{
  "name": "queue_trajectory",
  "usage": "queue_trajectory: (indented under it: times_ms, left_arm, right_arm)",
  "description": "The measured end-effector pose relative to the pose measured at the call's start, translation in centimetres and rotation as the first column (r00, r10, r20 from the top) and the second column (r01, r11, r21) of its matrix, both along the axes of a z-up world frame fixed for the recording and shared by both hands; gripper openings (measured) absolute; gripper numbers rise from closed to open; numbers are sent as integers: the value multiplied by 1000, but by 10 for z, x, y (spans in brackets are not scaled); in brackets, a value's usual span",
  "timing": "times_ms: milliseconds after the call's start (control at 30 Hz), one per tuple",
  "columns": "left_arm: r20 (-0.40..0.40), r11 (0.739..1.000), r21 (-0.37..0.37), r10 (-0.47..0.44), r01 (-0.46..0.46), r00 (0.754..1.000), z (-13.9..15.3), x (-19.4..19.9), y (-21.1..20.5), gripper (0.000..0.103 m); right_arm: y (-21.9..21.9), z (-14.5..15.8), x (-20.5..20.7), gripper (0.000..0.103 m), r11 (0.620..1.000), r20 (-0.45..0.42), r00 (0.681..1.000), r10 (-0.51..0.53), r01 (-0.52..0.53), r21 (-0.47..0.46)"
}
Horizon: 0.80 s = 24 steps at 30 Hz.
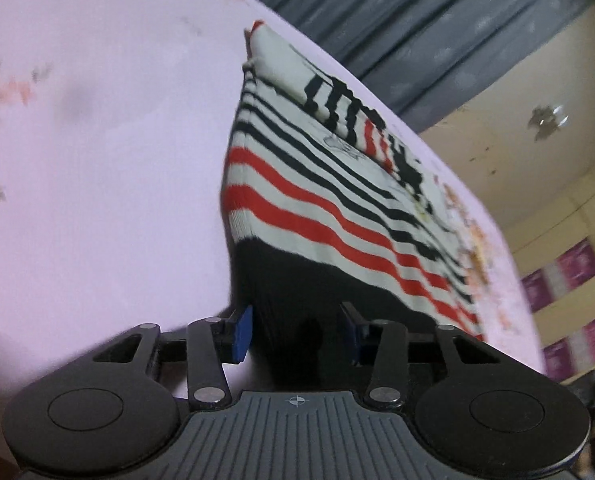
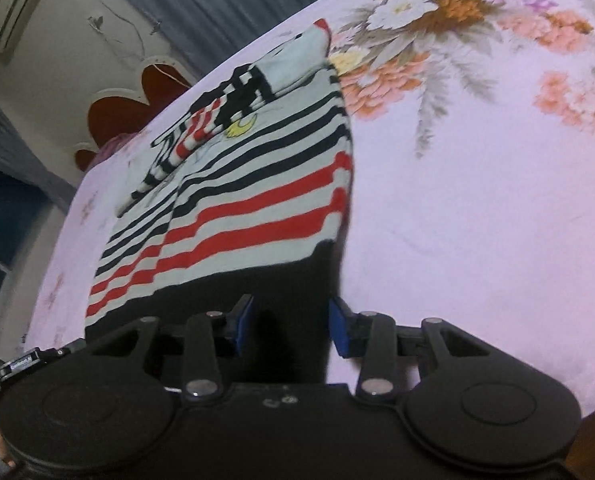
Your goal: Fold small clothes
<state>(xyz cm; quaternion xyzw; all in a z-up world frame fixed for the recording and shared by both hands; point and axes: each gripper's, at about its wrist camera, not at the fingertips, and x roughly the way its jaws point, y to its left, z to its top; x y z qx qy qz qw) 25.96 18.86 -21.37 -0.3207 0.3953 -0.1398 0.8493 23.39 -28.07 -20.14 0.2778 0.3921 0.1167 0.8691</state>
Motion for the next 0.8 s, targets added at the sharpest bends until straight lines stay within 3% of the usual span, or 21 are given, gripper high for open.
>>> queue_trajectory:
  times_ms: [200,267,300,333,433,533,600,800]
  left_arm:
    - [3,994,-105,13,-13,1000,-12,23,-7,43]
    - [7,998,-59,7,-6,1000,-10,24,-15,23]
    - [8,999,-38,-2,2,1000,-10,22,-19,6]
    - [28,999,-38,9,-8,1000,-8,18,-20,6]
    - [103,997,-56,66,-60,992,0,-1,-13,6]
    - [41,998,21,52,-53,998,-11,7,-22,6]
    - [34,997,-2,72,-72,997,-11,11,-23,6]
    - [116,994,-44,107,-103,987,19,13,-14,6]
  right_arm:
    - [5,-5,24,28,996,-12,999,32,-31,87]
    - [7,-7,28,19,995,-17,999,50,-48,87]
    - [8,-8,28,15,994,-17,998,64,-62,86]
    - [8,-8,26,6,994,-12,997,77,-76,84]
    - [-3,0,13,6,992,55,996,70,-76,99]
    - [-16,-9,10,6,995,16,999,43,-44,86]
    - [-15,-16,13,6,995,-5,998,59,-58,86]
    - [-20,25,17,5,991,135,990,33,-50,125]
